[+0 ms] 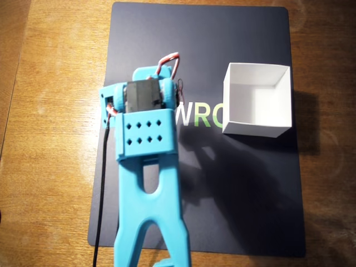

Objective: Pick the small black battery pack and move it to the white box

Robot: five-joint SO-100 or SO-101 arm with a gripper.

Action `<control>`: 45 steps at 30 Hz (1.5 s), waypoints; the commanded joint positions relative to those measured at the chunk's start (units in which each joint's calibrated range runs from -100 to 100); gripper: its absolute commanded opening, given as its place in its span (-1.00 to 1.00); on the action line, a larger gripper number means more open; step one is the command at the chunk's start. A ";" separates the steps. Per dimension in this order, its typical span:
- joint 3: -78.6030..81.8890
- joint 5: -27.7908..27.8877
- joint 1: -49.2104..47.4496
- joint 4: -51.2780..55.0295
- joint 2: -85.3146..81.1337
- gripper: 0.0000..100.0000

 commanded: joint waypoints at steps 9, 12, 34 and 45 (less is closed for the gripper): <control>-10.42 5.30 16.99 -7.97 -3.61 -0.85; -10.42 7.42 21.92 -10.68 -3.61 -0.85; -3.25 12.25 46.20 -13.58 -1.42 -0.85; -3.52 13.56 50.89 -23.22 9.10 -0.85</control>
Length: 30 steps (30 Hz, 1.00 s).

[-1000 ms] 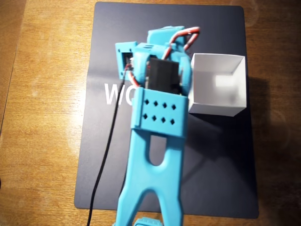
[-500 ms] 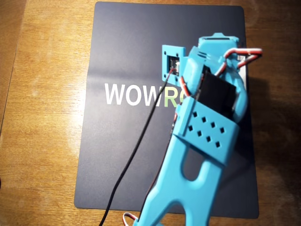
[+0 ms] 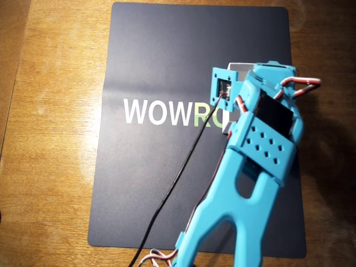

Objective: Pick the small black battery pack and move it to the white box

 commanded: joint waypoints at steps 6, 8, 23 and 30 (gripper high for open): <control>-0.52 2.02 0.37 -1.41 2.13 -0.85; -0.52 3.65 0.02 -1.32 3.18 -0.85; -0.52 11.04 -1.51 -1.15 7.48 -0.84; -0.61 11.26 -1.51 -0.97 7.39 -0.75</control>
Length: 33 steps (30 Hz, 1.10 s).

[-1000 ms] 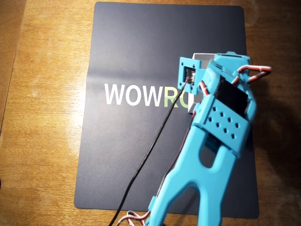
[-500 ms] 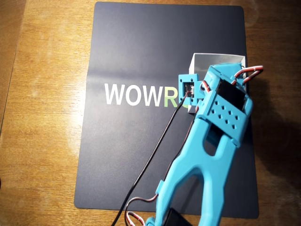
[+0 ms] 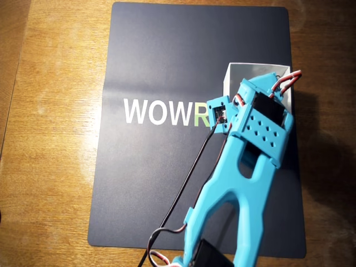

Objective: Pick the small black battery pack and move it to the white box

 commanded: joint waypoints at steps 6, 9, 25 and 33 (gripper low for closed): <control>-0.52 0.17 -0.14 -0.36 -1.28 -0.75; -0.52 0.17 -0.14 -0.36 -1.36 -0.69; -0.61 -0.75 -1.55 -0.27 -2.85 -0.54; -0.52 -9.01 -10.70 -0.27 -10.04 -0.54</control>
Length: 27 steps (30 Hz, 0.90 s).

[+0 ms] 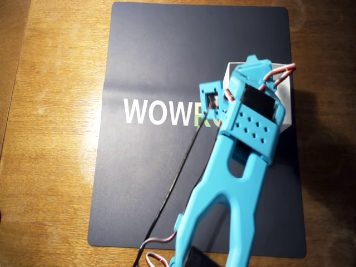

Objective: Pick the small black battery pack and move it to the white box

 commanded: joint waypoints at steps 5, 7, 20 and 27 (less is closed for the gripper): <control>-0.43 -5.65 -14.83 3.32 -10.11 -0.54; -0.43 -7.39 -19.17 7.09 -11.34 -0.54; -0.43 -16.74 -31.25 11.64 -12.83 -0.54; 0.93 -18.96 -33.95 11.56 -12.83 -0.54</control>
